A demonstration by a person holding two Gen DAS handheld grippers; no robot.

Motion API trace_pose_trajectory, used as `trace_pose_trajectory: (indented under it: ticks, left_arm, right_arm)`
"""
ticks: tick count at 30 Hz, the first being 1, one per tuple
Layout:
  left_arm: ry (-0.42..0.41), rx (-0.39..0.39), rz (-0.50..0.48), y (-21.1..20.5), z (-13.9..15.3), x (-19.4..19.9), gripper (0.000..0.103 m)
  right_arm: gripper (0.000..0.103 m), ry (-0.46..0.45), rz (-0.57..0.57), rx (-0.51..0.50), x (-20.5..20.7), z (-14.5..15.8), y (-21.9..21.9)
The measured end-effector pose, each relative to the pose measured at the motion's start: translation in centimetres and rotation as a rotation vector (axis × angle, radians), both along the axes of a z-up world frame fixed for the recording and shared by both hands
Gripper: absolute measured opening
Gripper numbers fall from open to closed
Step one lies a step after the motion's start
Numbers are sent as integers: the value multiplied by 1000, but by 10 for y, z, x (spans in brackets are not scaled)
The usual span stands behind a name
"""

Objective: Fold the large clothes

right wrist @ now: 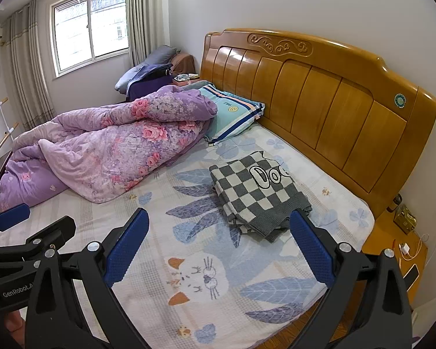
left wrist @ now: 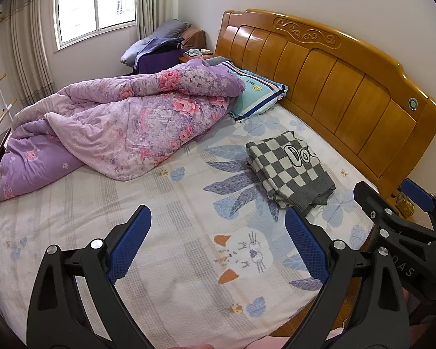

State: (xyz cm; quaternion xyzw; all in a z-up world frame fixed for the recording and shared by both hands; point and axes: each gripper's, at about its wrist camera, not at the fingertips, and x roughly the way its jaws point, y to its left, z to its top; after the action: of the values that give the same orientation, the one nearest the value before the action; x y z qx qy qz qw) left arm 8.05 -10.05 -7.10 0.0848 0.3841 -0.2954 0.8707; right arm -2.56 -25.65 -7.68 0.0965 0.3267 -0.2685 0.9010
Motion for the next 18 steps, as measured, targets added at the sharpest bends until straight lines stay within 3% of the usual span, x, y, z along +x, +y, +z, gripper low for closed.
trace_pose_trajectory:
  ticks: [18]
  left_arm:
    - [1,0,0,-1,0,0,94]
  right_arm:
    - [94,2,0,3,0,-1,-4]
